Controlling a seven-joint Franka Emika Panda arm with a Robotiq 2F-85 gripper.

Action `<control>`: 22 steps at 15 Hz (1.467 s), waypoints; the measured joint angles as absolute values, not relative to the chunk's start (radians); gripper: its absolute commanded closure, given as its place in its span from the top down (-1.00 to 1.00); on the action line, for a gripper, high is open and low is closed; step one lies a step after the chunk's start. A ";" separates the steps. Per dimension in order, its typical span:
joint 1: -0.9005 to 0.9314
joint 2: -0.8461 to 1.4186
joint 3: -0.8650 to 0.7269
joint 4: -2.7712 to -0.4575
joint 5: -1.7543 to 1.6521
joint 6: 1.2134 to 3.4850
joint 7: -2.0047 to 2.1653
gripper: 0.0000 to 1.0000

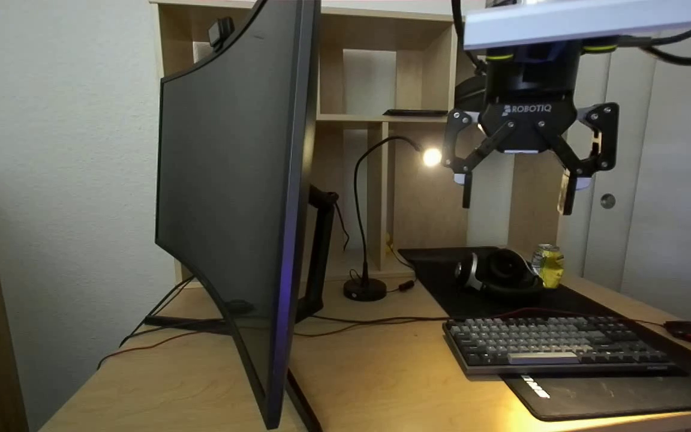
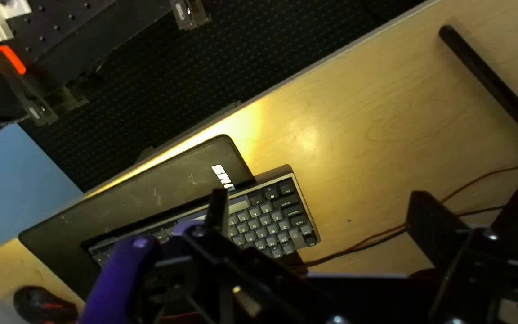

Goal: Turn off the lamp

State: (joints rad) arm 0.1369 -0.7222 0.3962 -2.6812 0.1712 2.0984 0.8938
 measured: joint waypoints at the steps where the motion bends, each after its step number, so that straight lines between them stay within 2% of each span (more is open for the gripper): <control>1: 0.137 -0.722 0.400 -2.679 0.175 2.098 0.932 1.00; 9: 0.136 -0.720 0.405 -2.659 0.192 2.094 1.132 1.00; 16: 0.043 -0.604 0.333 -2.247 0.189 1.958 1.403 1.00; 22: 0.046 -0.584 0.336 -2.267 0.130 1.957 1.450 1.00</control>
